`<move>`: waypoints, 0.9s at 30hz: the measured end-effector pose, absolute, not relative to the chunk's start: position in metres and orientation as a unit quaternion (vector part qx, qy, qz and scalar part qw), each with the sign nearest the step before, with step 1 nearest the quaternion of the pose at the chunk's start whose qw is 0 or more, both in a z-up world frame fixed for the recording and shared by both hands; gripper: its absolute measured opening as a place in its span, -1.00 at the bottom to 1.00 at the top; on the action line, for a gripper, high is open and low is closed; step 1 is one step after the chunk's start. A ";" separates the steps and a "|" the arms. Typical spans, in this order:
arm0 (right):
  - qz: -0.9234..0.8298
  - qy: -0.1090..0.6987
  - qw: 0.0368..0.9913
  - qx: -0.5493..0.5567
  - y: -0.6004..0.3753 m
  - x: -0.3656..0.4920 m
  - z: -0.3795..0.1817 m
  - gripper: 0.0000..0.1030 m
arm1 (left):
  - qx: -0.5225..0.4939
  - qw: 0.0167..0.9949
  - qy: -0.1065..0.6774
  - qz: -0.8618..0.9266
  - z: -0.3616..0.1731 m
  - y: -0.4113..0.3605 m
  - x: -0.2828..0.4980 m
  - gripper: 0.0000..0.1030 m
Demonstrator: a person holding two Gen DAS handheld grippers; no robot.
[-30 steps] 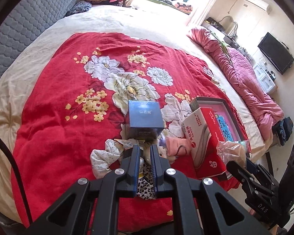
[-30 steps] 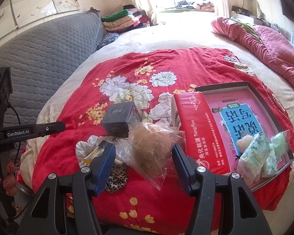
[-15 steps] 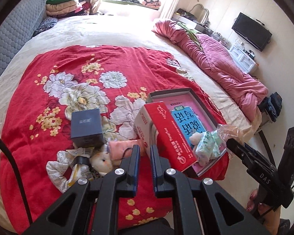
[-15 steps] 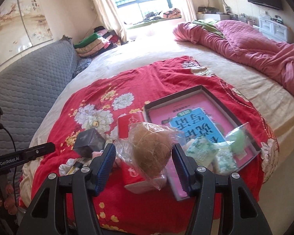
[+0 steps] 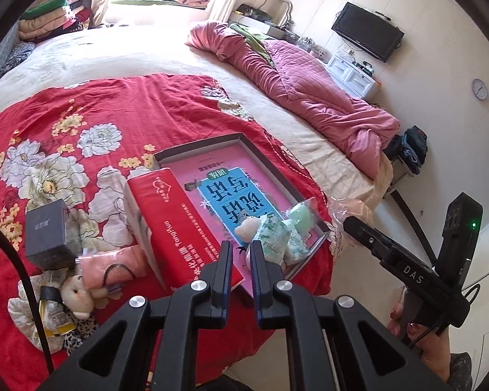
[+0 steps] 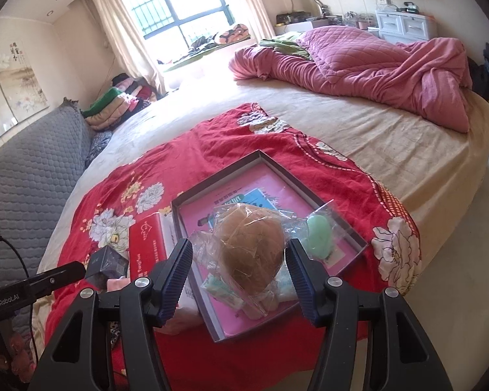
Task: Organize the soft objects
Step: 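Carry the bagged bun in the right tool over to the pink tray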
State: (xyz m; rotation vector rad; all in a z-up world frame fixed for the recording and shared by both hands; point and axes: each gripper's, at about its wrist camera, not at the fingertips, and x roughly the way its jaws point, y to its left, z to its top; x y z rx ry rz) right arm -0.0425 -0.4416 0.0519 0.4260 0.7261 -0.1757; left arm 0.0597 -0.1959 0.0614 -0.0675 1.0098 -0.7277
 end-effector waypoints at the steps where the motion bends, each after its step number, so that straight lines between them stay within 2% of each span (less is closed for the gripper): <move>1: -0.087 0.352 0.908 0.208 -0.445 -0.043 0.050 0.18 | -0.027 0.812 0.474 -0.341 0.060 -0.201 0.060 -0.79; 27: -0.109 0.406 0.886 0.195 -0.478 -0.006 -0.020 0.18 | 0.048 0.780 0.520 -0.346 -0.007 -0.288 0.080 -0.78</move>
